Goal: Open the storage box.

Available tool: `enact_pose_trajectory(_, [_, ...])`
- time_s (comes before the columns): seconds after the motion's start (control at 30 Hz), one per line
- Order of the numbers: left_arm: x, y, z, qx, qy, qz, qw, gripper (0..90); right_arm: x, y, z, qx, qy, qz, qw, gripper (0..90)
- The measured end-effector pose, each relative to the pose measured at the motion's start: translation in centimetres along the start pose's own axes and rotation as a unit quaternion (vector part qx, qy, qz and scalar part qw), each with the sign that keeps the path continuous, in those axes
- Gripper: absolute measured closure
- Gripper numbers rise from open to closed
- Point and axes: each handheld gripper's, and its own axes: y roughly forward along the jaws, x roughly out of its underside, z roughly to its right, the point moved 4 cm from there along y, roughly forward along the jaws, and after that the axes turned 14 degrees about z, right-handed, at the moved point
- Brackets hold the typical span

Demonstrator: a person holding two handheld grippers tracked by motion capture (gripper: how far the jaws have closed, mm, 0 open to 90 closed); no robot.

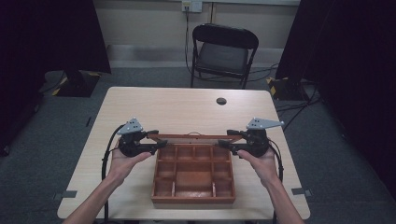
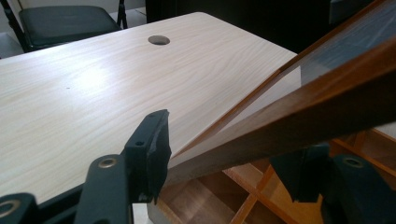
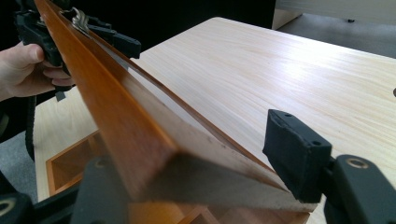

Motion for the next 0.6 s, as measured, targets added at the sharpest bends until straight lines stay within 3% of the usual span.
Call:
enact_pose_trajectory(0.27, [-0.4, 0.6, -0.2, 0.012, -0.015, 0.010, 0.9998, 46.0, -0.1, 0.7, 0.8, 0.005, 0.007, 0.001, 1.0000, 37.7])
enact_pose_trajectory(0.6, [-0.7, 1.2, -0.8, 0.002, -0.017, 0.019, 0.9997, 48.2, 0.4, 1.4, 2.3, 0.018, 0.018, 0.002, 0.9997, 39.4])
